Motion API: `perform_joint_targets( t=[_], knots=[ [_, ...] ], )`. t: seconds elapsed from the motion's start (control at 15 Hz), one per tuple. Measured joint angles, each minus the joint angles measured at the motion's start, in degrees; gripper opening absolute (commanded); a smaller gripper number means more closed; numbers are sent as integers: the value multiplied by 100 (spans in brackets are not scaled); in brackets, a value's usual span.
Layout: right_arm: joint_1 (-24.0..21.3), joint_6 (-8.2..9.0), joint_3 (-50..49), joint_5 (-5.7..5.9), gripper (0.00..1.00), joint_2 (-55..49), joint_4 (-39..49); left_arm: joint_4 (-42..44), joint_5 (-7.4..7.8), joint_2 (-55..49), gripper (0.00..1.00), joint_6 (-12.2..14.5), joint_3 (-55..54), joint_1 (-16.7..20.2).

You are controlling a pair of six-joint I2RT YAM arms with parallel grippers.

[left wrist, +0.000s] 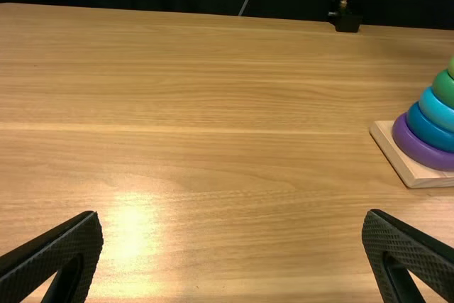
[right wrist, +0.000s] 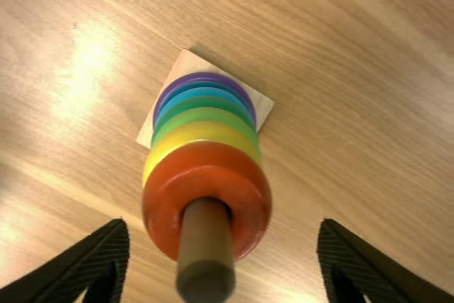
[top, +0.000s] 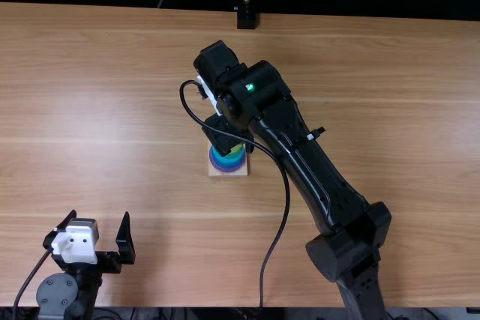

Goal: Build the Hanoi tower: stack the rings onto the peg from bottom to top in this color order: purple, dark blue, light blue, dark green, light green, yellow, orange.

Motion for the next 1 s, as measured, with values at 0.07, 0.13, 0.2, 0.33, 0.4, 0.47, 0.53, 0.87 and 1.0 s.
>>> perform_joint_targets(
  t=[0.07,0.13,0.2,0.33,0.4,0.47,0.53,0.87,1.0],
  knots=[
    [-2,2,2,33,100,2,223,2,0,0,100,0,0,0],
    [-2,0,0,39,100,-4,605,2,2,0,100,0,0,0],
    [-2,2,-157,74,100,-144,887,2,-2,2,100,0,-2,0],
    [-2,-15,-1467,409,100,-1200,1714,-2,-2,0,100,2,0,0],
    [-42,-24,-2221,605,100,-1856,2656,4,0,0,100,0,0,0],
    [-140,-42,-3005,745,100,-2568,3602,2,2,0,100,0,-2,0],
    [-404,-44,-3801,815,100,-3311,4395,0,4,0,100,0,-2,0],
    [-2275,-44,-6706,404,100,-6356,6146,0,0,0,100,4,0,0],
    [-2734,-42,-7514,-146,100,-7407,6177,-2,0,0,100,-2,-2,0]
  ],
)
